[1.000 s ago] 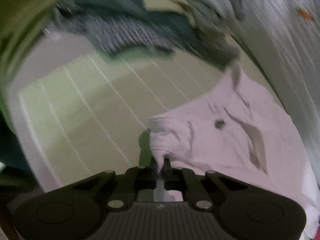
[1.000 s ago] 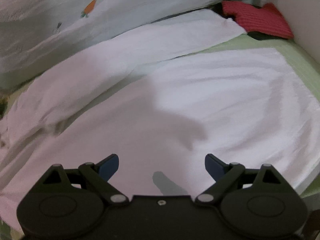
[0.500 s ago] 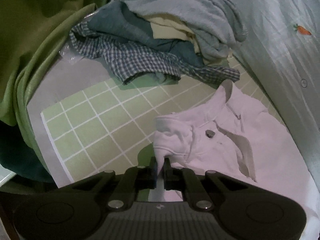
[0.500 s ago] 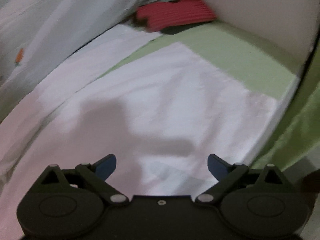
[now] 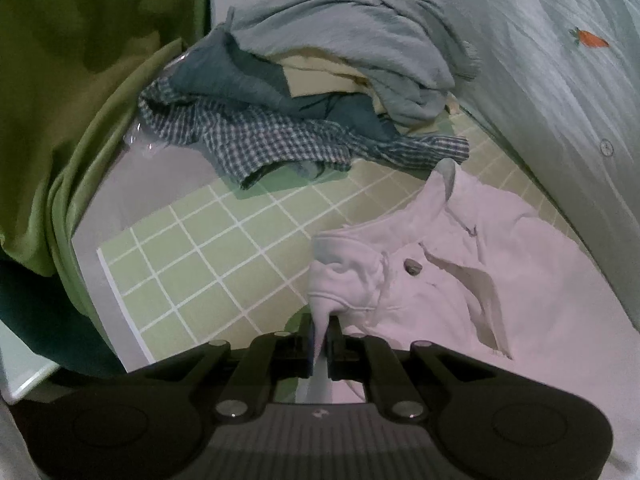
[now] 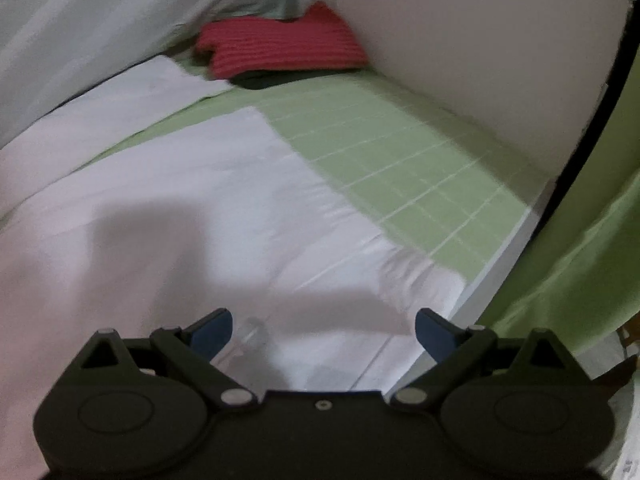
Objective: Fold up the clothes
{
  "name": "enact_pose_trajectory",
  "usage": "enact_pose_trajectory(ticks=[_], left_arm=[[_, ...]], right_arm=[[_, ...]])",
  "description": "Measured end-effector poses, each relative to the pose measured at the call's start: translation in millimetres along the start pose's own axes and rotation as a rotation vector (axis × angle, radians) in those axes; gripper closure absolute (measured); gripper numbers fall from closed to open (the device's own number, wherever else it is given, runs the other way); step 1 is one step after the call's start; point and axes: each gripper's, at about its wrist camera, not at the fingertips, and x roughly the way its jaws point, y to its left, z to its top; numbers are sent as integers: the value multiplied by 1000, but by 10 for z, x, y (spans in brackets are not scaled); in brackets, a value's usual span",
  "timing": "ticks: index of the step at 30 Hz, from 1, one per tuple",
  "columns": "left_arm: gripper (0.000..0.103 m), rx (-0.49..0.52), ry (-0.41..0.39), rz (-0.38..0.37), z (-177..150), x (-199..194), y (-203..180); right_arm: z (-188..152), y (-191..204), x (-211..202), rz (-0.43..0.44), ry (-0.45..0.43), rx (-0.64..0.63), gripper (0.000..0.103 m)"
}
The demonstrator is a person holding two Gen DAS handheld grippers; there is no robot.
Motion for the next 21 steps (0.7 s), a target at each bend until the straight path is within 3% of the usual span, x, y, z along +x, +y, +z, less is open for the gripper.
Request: enact_pose_trajectory(ticks=[11, 21], left_arm=[[96, 32, -3, 36, -13, -57, -183], [96, 22, 14, 38, -18, -66, -254]], right_arm=[[241, -251, 313, -34, -15, 1, 2], [203, -447, 416, 55, 8, 91, 0]])
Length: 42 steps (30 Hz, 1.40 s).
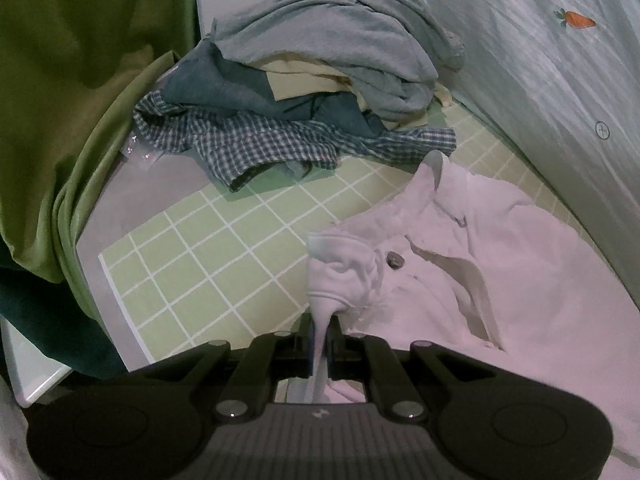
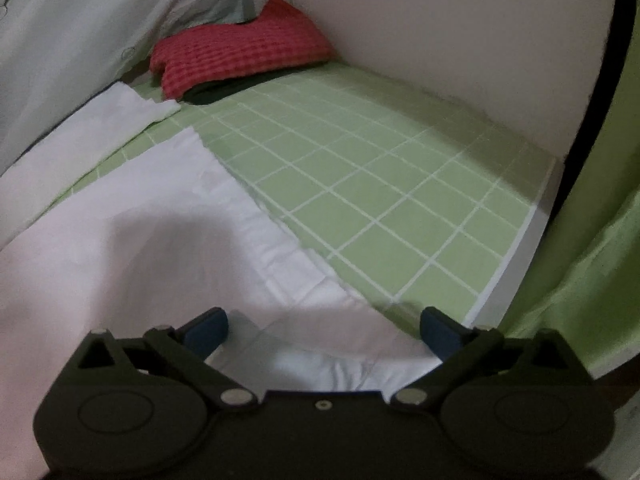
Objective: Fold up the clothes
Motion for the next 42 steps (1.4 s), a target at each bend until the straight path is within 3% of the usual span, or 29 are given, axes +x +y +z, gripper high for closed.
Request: enact_pose_trajectory(ticks=[5, 8, 11, 13, 15, 18, 20, 22, 24, 28, 31, 37, 40, 42], left_arm=[[96, 18, 6, 9, -5, -14, -81], [96, 24, 7, 19, -4, -19, -116], [96, 24, 7, 18, -15, -4, -131], [96, 25, 6, 20, -28, 7, -136], [96, 22, 8, 19, -39, 19, -128], [96, 13, 15, 12, -49, 30, -98], [96, 11, 18, 9, -66, 37, -74], [96, 1, 27, 0, -96, 60, -45], [96, -15, 34, -13, -127, 90, -22], [96, -12, 35, -26, -158, 101, -34], [96, 6, 30, -19, -174, 108, -44], [89, 13, 37, -14, -184, 177, -4], [72, 18, 58, -3, -197, 252, 25], [66, 21, 72, 7, -208, 305, 44]], right_arm=[[-12, 9, -13, 33, 0, -29, 2], [-16, 26, -71, 49, -5, -43, 16], [-5, 70, -128, 82, 0, -69, 40], [30, 117, -160, 135, 11, -109, 81], [74, 205, -175, 123, 18, -162, 86], [242, 320, -295, 78, -93, -268, 89], [484, 266, -448, 87, -199, -202, 89], [675, 161, -447, 134, -233, -83, 89], [708, 166, -204, 140, -137, -90, 86], [545, 133, -6, 129, -25, -55, 46], [343, 43, -93, 106, -22, 31, 24], [-17, 52, -168, 39, -1, 22, 21], [-30, 129, -213, 29, 7, 28, 19], [-4, 200, -253, 12, -4, 28, 19]])
